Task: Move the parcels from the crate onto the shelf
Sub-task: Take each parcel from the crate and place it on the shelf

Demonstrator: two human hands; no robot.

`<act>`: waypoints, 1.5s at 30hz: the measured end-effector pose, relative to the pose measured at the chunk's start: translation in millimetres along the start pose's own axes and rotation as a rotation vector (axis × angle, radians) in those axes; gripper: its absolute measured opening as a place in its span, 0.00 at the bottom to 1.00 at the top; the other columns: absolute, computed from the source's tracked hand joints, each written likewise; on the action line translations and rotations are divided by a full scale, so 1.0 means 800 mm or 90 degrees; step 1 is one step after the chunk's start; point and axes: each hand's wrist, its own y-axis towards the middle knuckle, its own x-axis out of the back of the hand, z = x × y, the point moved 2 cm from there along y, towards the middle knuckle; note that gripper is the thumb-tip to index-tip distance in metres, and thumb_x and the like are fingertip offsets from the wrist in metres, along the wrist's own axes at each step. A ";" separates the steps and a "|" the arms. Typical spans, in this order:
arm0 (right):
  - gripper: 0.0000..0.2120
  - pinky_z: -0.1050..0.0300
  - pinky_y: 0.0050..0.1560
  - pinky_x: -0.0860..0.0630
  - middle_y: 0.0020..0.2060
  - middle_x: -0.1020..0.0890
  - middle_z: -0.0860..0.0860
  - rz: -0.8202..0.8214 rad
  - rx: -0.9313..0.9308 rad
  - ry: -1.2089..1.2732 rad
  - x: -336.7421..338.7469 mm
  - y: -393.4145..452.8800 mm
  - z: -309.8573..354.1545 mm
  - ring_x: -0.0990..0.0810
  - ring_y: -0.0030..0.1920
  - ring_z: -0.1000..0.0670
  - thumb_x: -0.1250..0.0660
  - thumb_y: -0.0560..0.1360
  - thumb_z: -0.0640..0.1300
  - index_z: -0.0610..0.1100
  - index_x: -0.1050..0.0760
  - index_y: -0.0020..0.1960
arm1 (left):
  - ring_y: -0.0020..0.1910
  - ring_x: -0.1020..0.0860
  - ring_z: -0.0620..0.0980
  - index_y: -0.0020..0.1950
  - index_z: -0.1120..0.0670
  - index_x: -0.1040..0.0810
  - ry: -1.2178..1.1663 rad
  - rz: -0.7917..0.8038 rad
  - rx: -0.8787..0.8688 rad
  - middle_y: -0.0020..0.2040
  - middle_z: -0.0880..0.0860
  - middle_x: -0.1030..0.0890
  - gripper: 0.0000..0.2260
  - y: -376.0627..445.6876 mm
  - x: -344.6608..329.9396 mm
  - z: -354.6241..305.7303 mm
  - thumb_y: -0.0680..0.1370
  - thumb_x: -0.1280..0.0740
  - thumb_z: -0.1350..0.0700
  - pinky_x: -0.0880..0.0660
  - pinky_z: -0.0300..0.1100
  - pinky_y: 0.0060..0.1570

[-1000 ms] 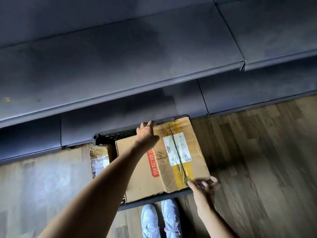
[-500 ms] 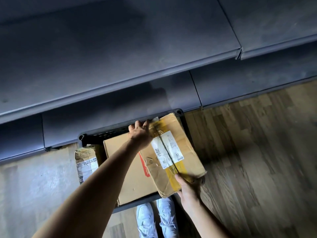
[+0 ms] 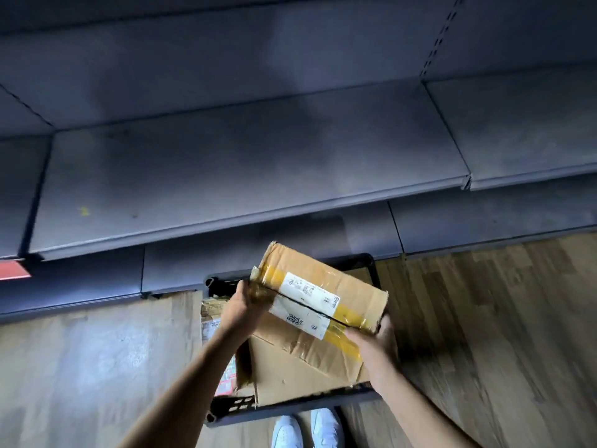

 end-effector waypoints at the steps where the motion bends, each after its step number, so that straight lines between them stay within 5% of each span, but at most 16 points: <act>1: 0.34 0.58 0.51 0.32 0.55 0.24 0.48 0.016 0.005 -0.008 -0.005 -0.006 0.015 0.26 0.51 0.50 0.28 0.67 0.32 0.41 0.37 0.69 | 0.51 0.22 0.61 0.59 0.57 0.29 -0.007 -0.022 0.012 0.50 0.61 0.20 0.18 -0.009 0.014 0.002 0.73 0.30 0.53 0.29 0.45 0.42; 5: 0.41 0.49 0.63 0.31 0.63 0.27 0.46 0.054 0.034 -0.033 -0.020 -0.037 0.070 0.27 0.62 0.44 0.28 0.68 0.37 0.46 0.46 0.75 | 0.46 0.23 0.59 0.51 0.55 0.32 -0.071 -0.078 0.016 0.44 0.55 0.24 0.13 -0.052 0.066 0.005 0.73 0.31 0.55 0.33 0.43 0.39; 10: 0.40 0.45 0.62 0.28 0.62 0.25 0.44 0.093 0.090 -0.030 -0.027 -0.095 0.141 0.25 0.59 0.43 0.29 0.69 0.34 0.47 0.45 0.75 | 0.48 0.22 0.61 0.44 0.52 0.35 -0.163 -0.113 -0.025 0.44 0.55 0.23 0.15 -0.121 0.130 -0.011 0.64 0.36 0.46 0.28 0.48 0.44; 16: 0.38 0.57 0.49 0.30 0.59 0.23 0.42 0.114 0.174 -0.016 -0.023 -0.179 0.227 0.24 0.52 0.46 0.31 0.69 0.30 0.43 0.43 0.74 | 0.52 0.23 0.61 0.47 0.54 0.35 -0.194 -0.159 -0.050 0.49 0.57 0.24 0.15 -0.199 0.204 -0.035 0.70 0.33 0.48 0.27 0.49 0.50; 20: 0.30 0.62 0.35 0.30 0.39 0.24 0.58 0.114 0.243 -0.042 -0.011 -0.236 0.276 0.26 0.37 0.57 0.30 0.68 0.33 0.44 0.34 0.67 | 0.53 0.23 0.60 0.50 0.56 0.33 -0.232 -0.192 -0.065 0.50 0.58 0.24 0.15 -0.248 0.243 -0.046 0.71 0.30 0.52 0.25 0.52 0.54; 27: 0.28 0.59 0.36 0.30 0.36 0.30 0.62 0.135 0.336 -0.050 0.006 -0.311 0.354 0.30 0.37 0.60 0.29 0.69 0.35 0.44 0.34 0.66 | 0.56 0.24 0.60 0.58 0.60 0.33 -0.293 -0.248 -0.163 0.56 0.61 0.23 0.17 -0.317 0.300 -0.076 0.74 0.31 0.57 0.27 0.53 0.58; 33: 0.24 0.51 0.47 0.22 0.43 0.21 0.50 0.168 0.407 -0.053 0.007 -0.355 0.415 0.22 0.43 0.49 0.30 0.68 0.35 0.46 0.31 0.61 | 0.56 0.25 0.57 0.54 0.52 0.35 -0.342 -0.300 -0.191 0.57 0.55 0.22 0.15 -0.359 0.339 -0.097 0.74 0.31 0.56 0.28 0.51 0.60; 41: 0.18 0.57 0.35 0.25 0.44 0.20 0.50 0.231 0.515 0.026 0.012 -0.399 0.490 0.21 0.43 0.52 0.30 0.69 0.36 0.51 0.31 0.53 | 0.59 0.25 0.56 0.60 0.54 0.33 -0.349 -0.389 -0.274 0.59 0.54 0.23 0.19 -0.401 0.409 -0.139 0.73 0.29 0.54 0.28 0.53 0.61; 45: 0.23 0.60 0.34 0.26 0.44 0.21 0.53 0.240 0.577 0.055 0.015 -0.416 0.510 0.21 0.45 0.53 0.29 0.68 0.35 0.54 0.32 0.57 | 0.61 0.26 0.57 0.64 0.56 0.35 -0.351 -0.406 -0.305 0.62 0.56 0.24 0.22 -0.413 0.423 -0.149 0.74 0.30 0.54 0.28 0.56 0.62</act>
